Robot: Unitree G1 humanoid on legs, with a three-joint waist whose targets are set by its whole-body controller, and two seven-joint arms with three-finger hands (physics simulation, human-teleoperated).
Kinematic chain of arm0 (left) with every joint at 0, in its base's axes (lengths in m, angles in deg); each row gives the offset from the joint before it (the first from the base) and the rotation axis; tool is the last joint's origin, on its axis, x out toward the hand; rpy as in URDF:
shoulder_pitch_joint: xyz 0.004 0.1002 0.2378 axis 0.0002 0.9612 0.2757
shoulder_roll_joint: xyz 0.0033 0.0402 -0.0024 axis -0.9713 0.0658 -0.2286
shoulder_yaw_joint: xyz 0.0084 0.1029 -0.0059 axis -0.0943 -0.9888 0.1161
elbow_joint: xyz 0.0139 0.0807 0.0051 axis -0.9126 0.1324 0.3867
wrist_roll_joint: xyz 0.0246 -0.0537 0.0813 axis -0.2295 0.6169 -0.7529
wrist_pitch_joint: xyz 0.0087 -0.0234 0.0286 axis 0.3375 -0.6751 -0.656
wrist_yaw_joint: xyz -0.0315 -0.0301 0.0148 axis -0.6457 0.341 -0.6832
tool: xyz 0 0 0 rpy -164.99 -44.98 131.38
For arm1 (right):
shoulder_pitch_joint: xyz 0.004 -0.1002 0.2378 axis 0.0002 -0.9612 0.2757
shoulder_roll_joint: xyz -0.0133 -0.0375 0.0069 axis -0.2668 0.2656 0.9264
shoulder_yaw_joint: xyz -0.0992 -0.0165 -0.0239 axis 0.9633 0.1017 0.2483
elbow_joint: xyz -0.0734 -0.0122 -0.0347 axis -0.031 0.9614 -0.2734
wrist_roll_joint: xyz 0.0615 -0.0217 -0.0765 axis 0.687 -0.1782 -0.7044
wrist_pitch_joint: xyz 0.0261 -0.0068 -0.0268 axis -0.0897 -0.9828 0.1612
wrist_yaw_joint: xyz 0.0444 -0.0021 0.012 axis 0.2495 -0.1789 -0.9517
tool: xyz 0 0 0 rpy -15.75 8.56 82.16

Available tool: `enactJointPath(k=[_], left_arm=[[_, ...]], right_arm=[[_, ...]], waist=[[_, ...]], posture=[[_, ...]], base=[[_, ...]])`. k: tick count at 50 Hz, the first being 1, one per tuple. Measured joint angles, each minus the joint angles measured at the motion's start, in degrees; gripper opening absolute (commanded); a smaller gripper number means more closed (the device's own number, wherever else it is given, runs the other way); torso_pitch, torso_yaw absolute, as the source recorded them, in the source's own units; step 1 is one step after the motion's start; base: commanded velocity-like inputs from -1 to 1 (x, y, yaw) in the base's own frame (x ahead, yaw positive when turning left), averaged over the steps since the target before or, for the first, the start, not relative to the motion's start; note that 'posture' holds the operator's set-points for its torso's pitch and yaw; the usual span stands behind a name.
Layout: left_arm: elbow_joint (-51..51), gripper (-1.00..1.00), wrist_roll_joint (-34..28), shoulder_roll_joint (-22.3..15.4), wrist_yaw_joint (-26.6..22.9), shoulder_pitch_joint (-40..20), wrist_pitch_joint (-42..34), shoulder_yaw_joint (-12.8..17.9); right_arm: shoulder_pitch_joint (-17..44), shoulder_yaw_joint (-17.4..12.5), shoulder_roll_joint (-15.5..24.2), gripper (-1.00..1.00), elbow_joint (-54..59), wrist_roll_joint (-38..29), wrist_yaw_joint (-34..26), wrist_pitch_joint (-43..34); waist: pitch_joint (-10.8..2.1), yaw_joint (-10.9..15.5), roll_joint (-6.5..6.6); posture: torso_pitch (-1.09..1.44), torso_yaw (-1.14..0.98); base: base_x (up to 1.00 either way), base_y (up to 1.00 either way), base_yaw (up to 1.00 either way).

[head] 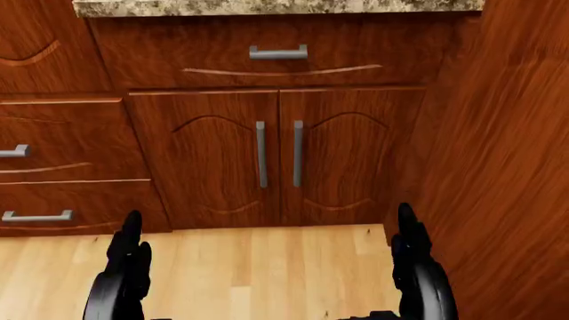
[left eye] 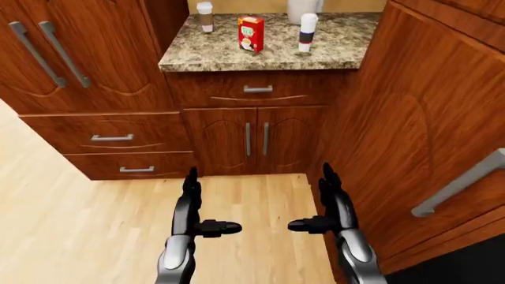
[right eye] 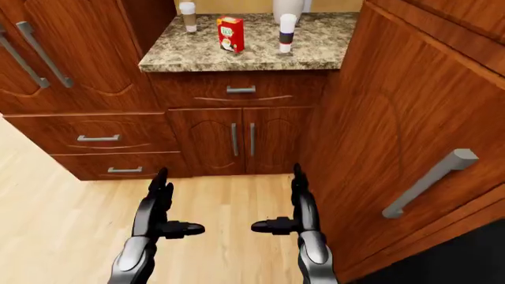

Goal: Move the drinks to the dining counter.

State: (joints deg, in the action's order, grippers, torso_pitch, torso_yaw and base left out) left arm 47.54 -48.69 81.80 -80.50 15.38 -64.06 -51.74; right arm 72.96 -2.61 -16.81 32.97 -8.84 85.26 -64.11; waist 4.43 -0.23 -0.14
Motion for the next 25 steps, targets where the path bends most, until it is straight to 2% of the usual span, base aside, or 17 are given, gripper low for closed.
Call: enactJointPath(k=[1, 3, 5, 8, 13, 18, 25], left_arm=[[-1.02, 1.0, -0.3, -0.11, 0.07, 0.02, 0.07, -0.24], [-4.18, 1.0, -0.92, -0.2, 0.05, -0.93, 0.51, -0.59], [-5.97, 1.0, -1.05, 0.05, -0.22, -0.91, 0.13, -0.97], [-5.66, 1.0, -1.25, 0.16, -0.51, -0.44, -0.87, -1.22], [-6.88, 1.0, -1.64, -0.38, -0.63, -1.46, -4.48, -0.58], [-17.43, 1.0, -2.2, -0.59, -0.7, -3.86, -13.6, -0.56], [-29.67, 1.0, -2.21, -1.6, -1.46, -10.9, -27.54, 0.01]], right_arm=[[-0.33, 0.12, 0.01, 1.0, -1.43, -0.15, 0.13, 0.06], [0.68, 0.12, -0.02, 1.0, -4.46, -0.39, 0.49, 1.28], [1.18, 0.15, -0.24, 1.0, -4.56, -0.24, 0.66, 2.51], [0.32, 0.45, -0.24, 1.0, -4.07, -0.08, 0.61, 2.15], [1.09, 0.15, -0.12, 1.0, -3.03, -0.07, 0.92, 0.97], [3.33, 0.19, 0.1, 1.0, -6.34, -0.25, 1.39, -2.52], [7.16, -0.31, 0.43, 1.0, -18.44, 0.99, 1.81, -12.58]], waist=[[-0.59, -0.01, -0.2], [-3.37, 0.23, -0.18], [-2.3, 0.32, -0.59], [-3.23, 0.37, -0.47], [-3.16, 0.42, -0.23], [-3.64, 0.4, -0.18], [-4.49, 0.44, -0.07]], posture=[[0.0, 0.0], [0.0, 0.0], [0.0, 0.0], [0.0, 0.0], [0.0, 0.0], [0.0, 0.0], [0.0, 0.0]], base=[[0.0, 0.0, 0.0], [0.0, 0.0, 0.0], [0.0, 0.0, 0.0], [0.0, 0.0, 0.0], [0.0, 0.0, 0.0], [0.0, 0.0, 0.0], [0.0, 0.0, 0.0]])
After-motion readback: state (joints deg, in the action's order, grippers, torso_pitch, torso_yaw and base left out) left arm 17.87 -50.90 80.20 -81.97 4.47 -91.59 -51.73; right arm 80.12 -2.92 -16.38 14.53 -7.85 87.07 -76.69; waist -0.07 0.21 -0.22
